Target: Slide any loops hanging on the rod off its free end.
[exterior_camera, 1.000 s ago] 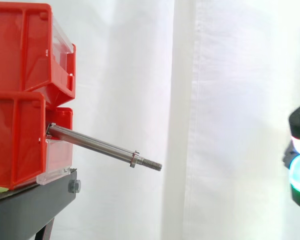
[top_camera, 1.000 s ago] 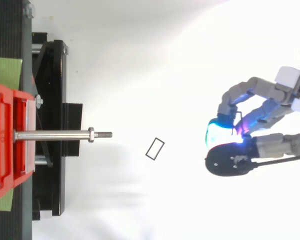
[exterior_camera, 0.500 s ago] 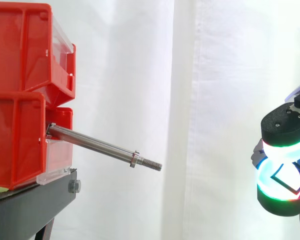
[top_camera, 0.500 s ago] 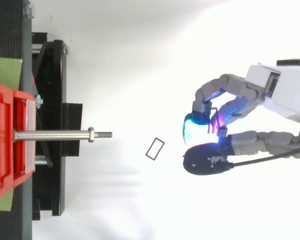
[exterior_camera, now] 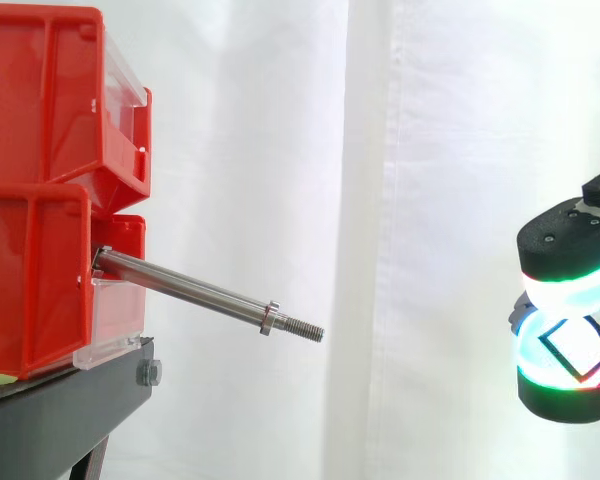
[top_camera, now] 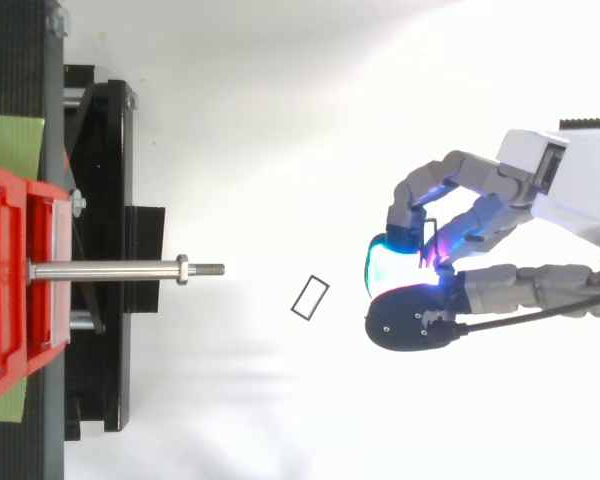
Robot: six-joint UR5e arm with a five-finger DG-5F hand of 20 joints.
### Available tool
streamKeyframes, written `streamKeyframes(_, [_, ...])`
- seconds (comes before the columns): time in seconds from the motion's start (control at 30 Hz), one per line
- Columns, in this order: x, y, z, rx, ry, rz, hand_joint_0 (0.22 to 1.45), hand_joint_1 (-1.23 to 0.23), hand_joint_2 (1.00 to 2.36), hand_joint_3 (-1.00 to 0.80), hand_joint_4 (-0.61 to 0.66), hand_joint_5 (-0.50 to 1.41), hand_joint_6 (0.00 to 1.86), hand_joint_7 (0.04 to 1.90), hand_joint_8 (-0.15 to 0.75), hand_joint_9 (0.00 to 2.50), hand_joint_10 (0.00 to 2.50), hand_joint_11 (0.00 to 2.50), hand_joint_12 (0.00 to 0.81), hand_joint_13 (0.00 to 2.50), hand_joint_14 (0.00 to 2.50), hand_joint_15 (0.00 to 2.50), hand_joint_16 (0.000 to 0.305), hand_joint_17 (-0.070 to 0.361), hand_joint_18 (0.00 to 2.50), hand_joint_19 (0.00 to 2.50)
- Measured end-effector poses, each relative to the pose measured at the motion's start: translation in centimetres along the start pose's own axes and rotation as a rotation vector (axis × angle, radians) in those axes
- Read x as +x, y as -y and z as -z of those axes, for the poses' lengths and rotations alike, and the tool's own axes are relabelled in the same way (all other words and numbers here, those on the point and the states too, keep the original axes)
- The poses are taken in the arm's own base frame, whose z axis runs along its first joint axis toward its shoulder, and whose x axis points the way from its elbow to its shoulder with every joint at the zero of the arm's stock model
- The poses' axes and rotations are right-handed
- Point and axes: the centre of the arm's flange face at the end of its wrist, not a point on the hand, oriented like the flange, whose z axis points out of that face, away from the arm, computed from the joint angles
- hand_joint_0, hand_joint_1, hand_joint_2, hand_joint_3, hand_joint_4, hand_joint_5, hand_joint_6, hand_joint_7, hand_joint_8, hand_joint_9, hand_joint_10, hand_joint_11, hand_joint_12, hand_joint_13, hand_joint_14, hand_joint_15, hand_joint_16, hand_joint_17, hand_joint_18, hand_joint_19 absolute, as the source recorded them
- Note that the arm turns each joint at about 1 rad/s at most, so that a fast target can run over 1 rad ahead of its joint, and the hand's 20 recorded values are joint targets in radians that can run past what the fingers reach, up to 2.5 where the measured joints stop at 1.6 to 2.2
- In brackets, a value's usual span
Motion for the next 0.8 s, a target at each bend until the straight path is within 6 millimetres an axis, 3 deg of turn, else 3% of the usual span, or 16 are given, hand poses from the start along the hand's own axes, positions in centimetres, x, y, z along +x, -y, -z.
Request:
streamKeyframes(0.63, [0.9,0.1,0.2,0.004,-0.013,-0.137,0.62,-0.57,1.00,-0.45,0.19,-0.18,0.95,1.02,0.285,1.03,0.03,0.94,0.381,0.77,0.02,0.50,0.055,0.125,0.64,0.51])
streamKeyframes(0.8, [1.4,1.9,-0.3,0.034,-0.012,-0.123,0.62,-0.56,1.00,-0.44,0.19,-0.17,0.95,1.02,0.282,1.04,0.03,0.94,0.381,0.78,0.02,0.50,0.055,0.125,0.64,0.51])
